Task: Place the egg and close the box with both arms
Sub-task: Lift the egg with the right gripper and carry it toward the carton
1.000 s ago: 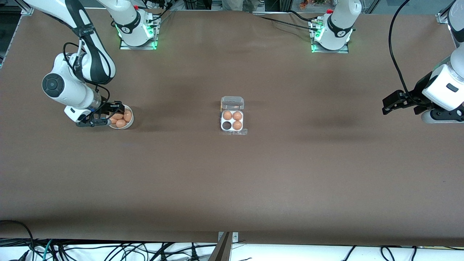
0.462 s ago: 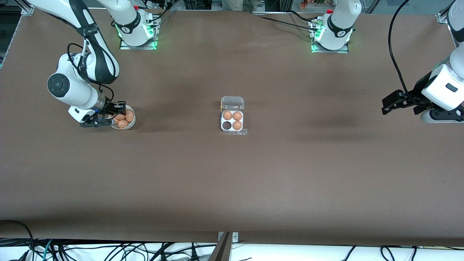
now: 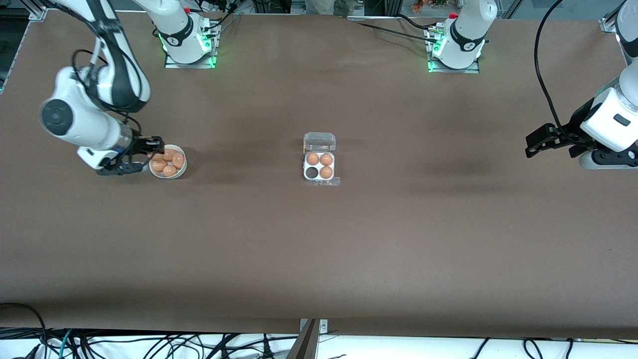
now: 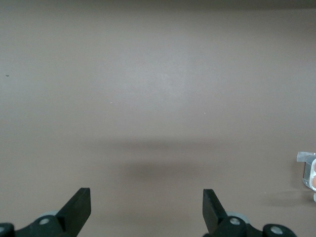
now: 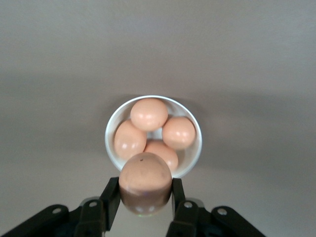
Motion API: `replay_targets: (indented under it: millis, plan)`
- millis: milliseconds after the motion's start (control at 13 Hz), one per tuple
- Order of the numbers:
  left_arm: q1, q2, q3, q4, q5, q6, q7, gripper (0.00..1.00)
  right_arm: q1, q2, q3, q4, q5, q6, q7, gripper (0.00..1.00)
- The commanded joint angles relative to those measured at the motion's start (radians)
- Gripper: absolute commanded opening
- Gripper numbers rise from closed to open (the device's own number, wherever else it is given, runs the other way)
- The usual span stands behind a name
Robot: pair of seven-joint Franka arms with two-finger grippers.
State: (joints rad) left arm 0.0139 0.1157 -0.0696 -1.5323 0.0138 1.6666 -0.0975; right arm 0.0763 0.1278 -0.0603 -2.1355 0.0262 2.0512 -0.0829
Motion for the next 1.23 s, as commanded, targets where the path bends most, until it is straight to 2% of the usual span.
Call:
replay_targets:
  millis: [0,231,385,538,615,846,923,1154]
  plan:
    - [0.003,0.018,0.002,0.038,-0.02,-0.013,0.015,1.0,0.003,-0.043,-0.026,0.209,0.003,-0.277,0.012,0.0]
    - [0.006,0.018,0.002,0.038,-0.02,-0.013,0.018,1.0,-0.001,-0.034,-0.035,0.489,0.001,-0.553,0.012,0.0]
    - [0.006,0.018,0.002,0.038,-0.02,-0.013,0.018,1.0,-0.004,-0.016,-0.035,0.601,0.0,-0.655,0.012,0.0]
    - [0.006,0.018,0.002,0.038,-0.02,-0.013,0.018,1.0,0.01,-0.001,-0.023,0.635,0.004,-0.669,0.079,0.0]
    - [0.008,0.018,0.004,0.038,-0.02,-0.013,0.016,1.0,0.029,0.018,0.005,0.649,0.005,-0.663,0.134,0.0]
    - [0.006,0.018,0.004,0.038,-0.021,-0.013,0.016,1.0,0.103,0.16,0.072,0.762,0.009,-0.651,0.325,0.0]
    - [0.006,0.018,0.004,0.038,-0.02,-0.013,0.016,1.0,0.126,0.208,0.095,0.808,0.036,-0.635,0.371,0.0]
    - [0.006,0.018,0.004,0.038,-0.021,-0.013,0.018,1.0,0.245,0.349,0.114,0.902,0.081,-0.519,0.533,0.0]
